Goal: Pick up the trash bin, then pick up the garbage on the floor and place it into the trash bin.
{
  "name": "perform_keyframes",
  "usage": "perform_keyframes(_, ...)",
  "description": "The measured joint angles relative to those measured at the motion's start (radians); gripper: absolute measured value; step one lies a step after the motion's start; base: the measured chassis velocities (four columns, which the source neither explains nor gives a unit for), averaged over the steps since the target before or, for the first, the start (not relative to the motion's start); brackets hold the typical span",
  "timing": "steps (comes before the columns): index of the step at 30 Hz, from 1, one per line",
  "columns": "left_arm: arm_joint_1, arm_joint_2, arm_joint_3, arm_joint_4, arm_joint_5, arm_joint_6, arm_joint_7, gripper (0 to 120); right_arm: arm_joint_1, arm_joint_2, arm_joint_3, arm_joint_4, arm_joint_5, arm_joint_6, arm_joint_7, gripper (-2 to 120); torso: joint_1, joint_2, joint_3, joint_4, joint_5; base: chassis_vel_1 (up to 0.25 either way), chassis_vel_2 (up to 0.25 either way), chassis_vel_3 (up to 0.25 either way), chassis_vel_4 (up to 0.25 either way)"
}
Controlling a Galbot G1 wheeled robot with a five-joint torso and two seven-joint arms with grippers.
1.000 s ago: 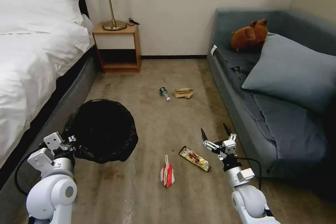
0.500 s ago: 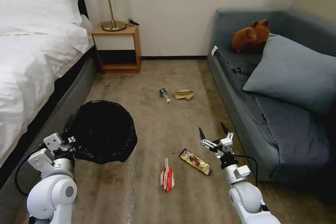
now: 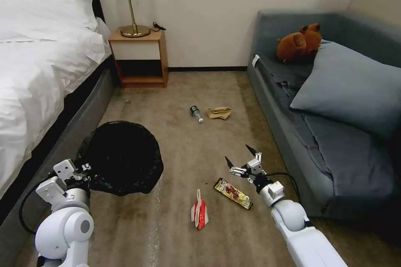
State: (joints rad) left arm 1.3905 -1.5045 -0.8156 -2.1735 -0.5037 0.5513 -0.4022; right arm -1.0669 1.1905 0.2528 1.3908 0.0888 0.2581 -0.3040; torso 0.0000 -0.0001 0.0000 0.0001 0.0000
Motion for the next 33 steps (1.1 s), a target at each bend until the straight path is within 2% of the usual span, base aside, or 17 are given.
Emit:
perform_keyframes(1, 0.001, -0.001, 0.000, -0.001, 0.002, 0.000, 0.000, 3, 0.008, -0.008, -0.008, -0.012, -0.007, -0.007, -0.012, 100, 0.000, 0.000, 0.000, -0.0001, 0.0001, 0.000, 0.000, 0.000, 0.000)
perform_keyframes(3, 0.007, -0.001, 0.005, -0.006, 0.015, 0.000, -0.004, 3, 0.050, -0.045, -0.031, -0.073, -0.039, -0.031, -0.101, 100, 0.000, 0.000, 0.000, -0.0003, 0.0000, 0.000, 0.000, 0.000, 0.000)
perform_keyframes(4, 0.007, -0.001, 0.005, -0.006, 0.015, 0.000, -0.004, 3, 0.050, -0.045, -0.031, -0.073, -0.039, -0.031, -0.101, 100, 0.000, 0.000, 0.000, -0.0003, 0.0000, 0.000, 0.000, 0.000, 0.000)
perform_keyframes(5, 0.010, -0.002, 0.007, -0.007, 0.019, 0.000, -0.005, 3, 0.073, -0.053, -0.034, -0.107, -0.058, -0.038, -0.152, 100, 0.000, 0.000, 0.000, -0.0002, -0.0001, 0.000, 0.000, 0.000, 0.000)
perform_keyframes(6, 0.010, -0.002, 0.007, -0.007, 0.019, 0.000, -0.005, 3, 0.073, -0.053, -0.034, -0.107, -0.058, -0.038, -0.152, 100, 0.000, 0.000, 0.000, -0.0002, -0.0001, 0.000, 0.000, 0.000, 0.000)
perform_keyframes(8, 0.015, -0.008, 0.006, -0.013, 0.031, -0.002, -0.006, 3, 0.115, -0.060, -0.035, -0.178, -0.095, -0.062, -0.255, 100, 0.000, 0.000, 0.000, 0.0000, 0.0002, 0.000, 0.000, 0.000, 0.000)
perform_keyframes(9, 0.015, -0.008, 0.006, -0.013, 0.031, -0.002, -0.006, 3, 0.115, -0.060, -0.035, -0.178, -0.095, -0.062, -0.255, 100, 0.000, 0.000, 0.000, 0.0000, 0.0002, 0.000, 0.000, 0.000, 0.000)
perform_keyframes(11, 0.017, -0.012, 0.007, -0.016, 0.035, -0.002, -0.006, 3, 0.131, -0.059, -0.035, -0.215, -0.110, -0.065, -0.294, 100, 0.000, 0.000, 0.000, 0.0000, 0.0000, 0.000, 0.000, 0.000, 0.000)
perform_keyframes(13, 0.030, -0.018, 0.016, -0.030, 0.044, -0.003, -0.007, 3, 0.159, -0.032, -0.022, -0.313, -0.157, -0.053, -0.373, 100, 0.000, 0.000, 0.000, -0.0003, 0.0002, 0.000, 0.000, 0.000, 0.000)
perform_keyframes(14, 0.030, -0.018, 0.016, -0.030, 0.044, -0.003, -0.007, 3, 0.159, -0.032, -0.022, -0.313, -0.157, -0.053, -0.373, 100, 0.000, 0.000, 0.000, -0.0003, 0.0002, 0.000, 0.000, 0.000, 0.000)
perform_keyframes(16, 0.039, -0.019, 0.031, -0.040, 0.049, -0.004, -0.008, 3, 0.180, 0.008, 0.000, -0.383, -0.215, -0.028, -0.421, 100, 0.000, 0.000, 0.000, -0.0001, 0.0003, 0.000, 0.000, 0.000, 0.000)
perform_keyframes(24, 0.041, -0.028, 0.058, -0.049, 0.055, -0.003, -0.014, 3, 0.203, 0.056, 0.038, -0.464, -0.300, -0.017, -0.445, 100, 0.000, 0.000, 0.000, -0.0001, 0.0002, 0.000, 0.000, 0.000, 0.000)
perform_keyframes(28, 0.025, -0.022, 0.085, -0.033, 0.053, 0.000, -0.015, 2, 0.193, 0.067, 0.105, -0.490, -0.353, -0.015, -0.440, 100, 0.000, 0.000, 0.000, -0.0002, 0.0000, 0.000, 0.000, 0.000, 0.000)
perform_keyframes(33, 0.015, -0.017, 0.090, -0.014, 0.053, -0.001, -0.015, 2, 0.192, 0.076, 0.147, -0.538, -0.389, -0.004, -0.436, 100, 0.000, 0.000, 0.000, -0.0002, 0.0000, 0.000, 0.000, 0.000, 0.000)
